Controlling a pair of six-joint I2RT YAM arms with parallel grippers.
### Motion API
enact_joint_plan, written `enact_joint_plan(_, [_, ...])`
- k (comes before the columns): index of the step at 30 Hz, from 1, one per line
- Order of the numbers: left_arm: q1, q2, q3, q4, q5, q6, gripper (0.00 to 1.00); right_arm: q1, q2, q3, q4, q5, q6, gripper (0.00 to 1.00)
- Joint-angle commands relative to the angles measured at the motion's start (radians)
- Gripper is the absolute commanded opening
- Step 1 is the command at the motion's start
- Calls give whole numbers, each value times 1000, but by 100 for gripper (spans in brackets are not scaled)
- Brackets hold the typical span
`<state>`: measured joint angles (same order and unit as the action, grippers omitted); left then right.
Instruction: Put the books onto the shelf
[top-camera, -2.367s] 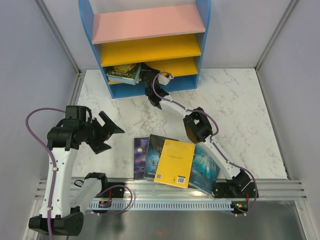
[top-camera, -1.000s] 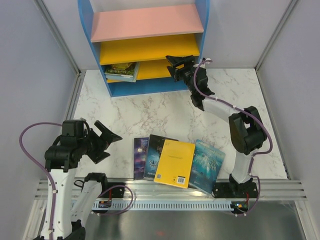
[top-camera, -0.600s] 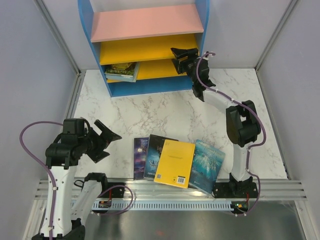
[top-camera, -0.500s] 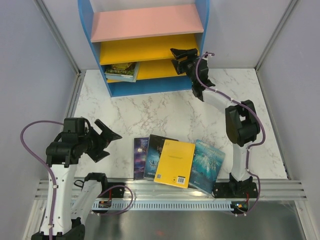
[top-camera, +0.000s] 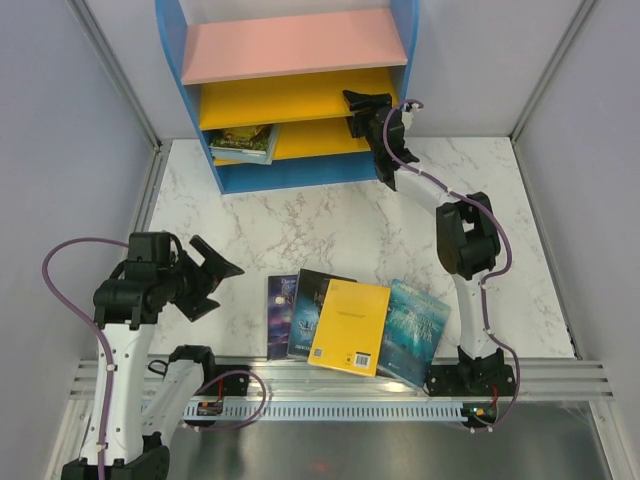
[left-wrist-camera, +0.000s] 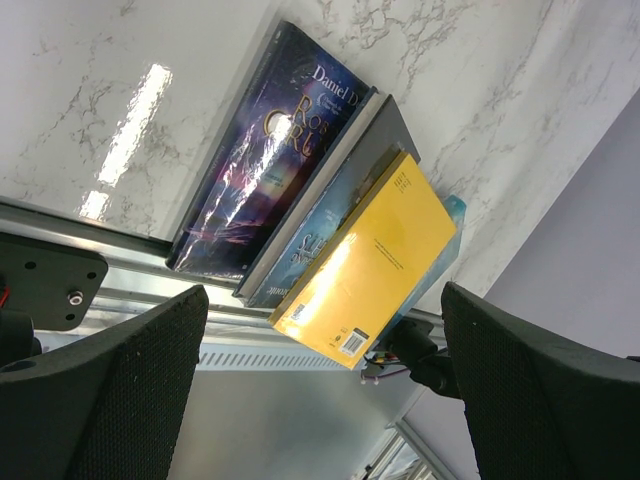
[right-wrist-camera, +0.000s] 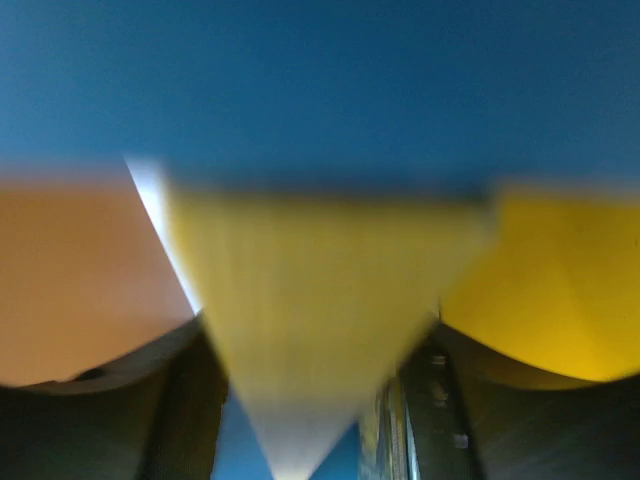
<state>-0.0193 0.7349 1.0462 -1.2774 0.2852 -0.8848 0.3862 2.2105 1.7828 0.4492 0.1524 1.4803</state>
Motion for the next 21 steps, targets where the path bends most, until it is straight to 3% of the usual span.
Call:
enact_joint_plan(1, [1, 6, 21, 20, -24, 17, 100, 13, 41, 113, -40, 73, 17, 61])
enact_joint_plan(3, [1, 4, 25, 16, -27, 20, 100, 13, 51, 128, -49, 82, 24, 51])
enact_joint_plan(4, [1, 4, 26, 16, -29, 23, 100, 13, 48, 125, -52, 85, 25, 33])
enact_joint_plan(8, [1, 9, 34, 12, -35, 33, 100, 13, -12, 61, -57, 95, 8, 0])
enact_joint_plan(14, [1, 34, 49, 19, -37, 43, 100, 11, -159, -98, -136, 93, -47, 0])
enact_joint_plan(21, [1, 46, 35, 49, -14, 43, 100, 11, -496, -360, -346, 226, -113, 0])
